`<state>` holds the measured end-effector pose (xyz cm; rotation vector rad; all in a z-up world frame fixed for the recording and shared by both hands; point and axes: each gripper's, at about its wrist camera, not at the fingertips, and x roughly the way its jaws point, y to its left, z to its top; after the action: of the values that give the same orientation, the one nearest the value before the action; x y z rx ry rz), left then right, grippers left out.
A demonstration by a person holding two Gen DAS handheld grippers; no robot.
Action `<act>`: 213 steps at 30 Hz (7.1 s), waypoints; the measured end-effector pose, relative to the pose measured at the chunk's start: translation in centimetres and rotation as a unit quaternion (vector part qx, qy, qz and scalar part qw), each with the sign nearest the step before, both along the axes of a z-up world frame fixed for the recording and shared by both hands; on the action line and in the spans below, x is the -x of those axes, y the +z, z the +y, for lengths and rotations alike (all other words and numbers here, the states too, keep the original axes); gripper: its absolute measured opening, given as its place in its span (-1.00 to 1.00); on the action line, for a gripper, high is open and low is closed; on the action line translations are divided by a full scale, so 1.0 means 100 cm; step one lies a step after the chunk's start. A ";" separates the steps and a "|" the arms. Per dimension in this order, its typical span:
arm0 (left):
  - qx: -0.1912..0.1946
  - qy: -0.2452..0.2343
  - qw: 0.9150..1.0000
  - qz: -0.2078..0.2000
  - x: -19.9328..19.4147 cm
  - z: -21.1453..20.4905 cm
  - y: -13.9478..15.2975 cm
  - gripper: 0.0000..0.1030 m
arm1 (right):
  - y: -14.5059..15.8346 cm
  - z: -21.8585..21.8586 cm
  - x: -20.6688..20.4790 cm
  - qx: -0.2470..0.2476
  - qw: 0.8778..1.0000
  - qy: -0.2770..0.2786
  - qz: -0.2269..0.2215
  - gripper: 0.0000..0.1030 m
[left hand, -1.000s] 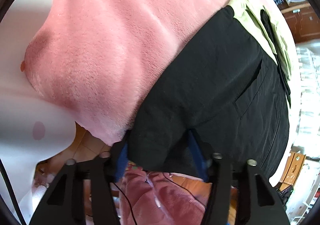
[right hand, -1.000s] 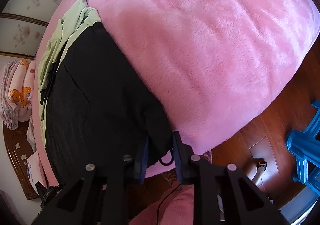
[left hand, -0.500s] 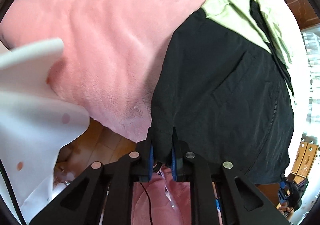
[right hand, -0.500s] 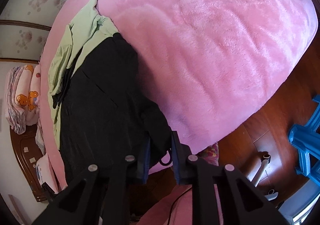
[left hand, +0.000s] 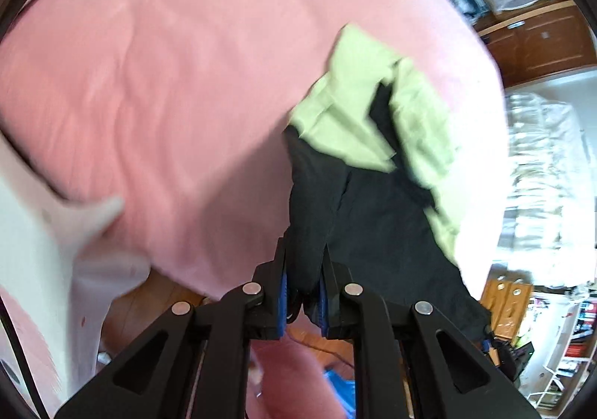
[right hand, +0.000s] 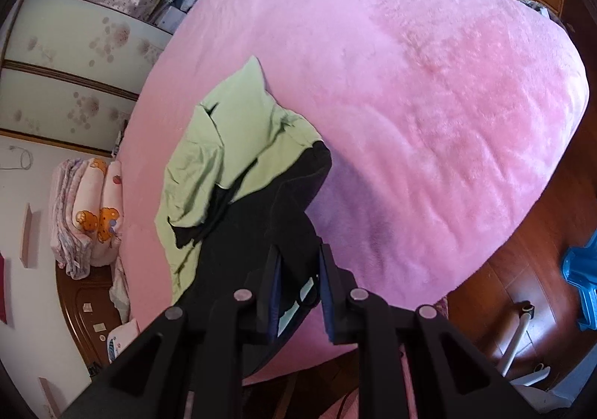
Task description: Fold large clothes
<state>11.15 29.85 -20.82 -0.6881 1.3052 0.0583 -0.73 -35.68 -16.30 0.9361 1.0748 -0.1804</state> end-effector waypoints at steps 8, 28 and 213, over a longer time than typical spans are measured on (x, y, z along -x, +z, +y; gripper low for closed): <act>0.004 0.016 0.999 -0.042 -0.067 0.000 0.060 -0.83 | 0.057 -0.004 -0.065 0.011 0.998 0.020 -0.058 -0.66; -0.037 0.071 0.993 -0.089 -0.328 -0.024 0.027 -0.84 | 0.016 -0.035 -0.340 0.005 0.996 0.057 -0.066 -0.66; -0.087 -0.156 0.980 -0.090 -0.273 -0.183 -0.022 -0.93 | -0.048 0.145 -0.349 0.146 0.953 0.229 -0.134 -1.00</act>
<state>38.48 11.51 -23.03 -0.3265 1.2032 -0.1415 34.19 -21.22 -21.11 0.4137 0.9523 0.1655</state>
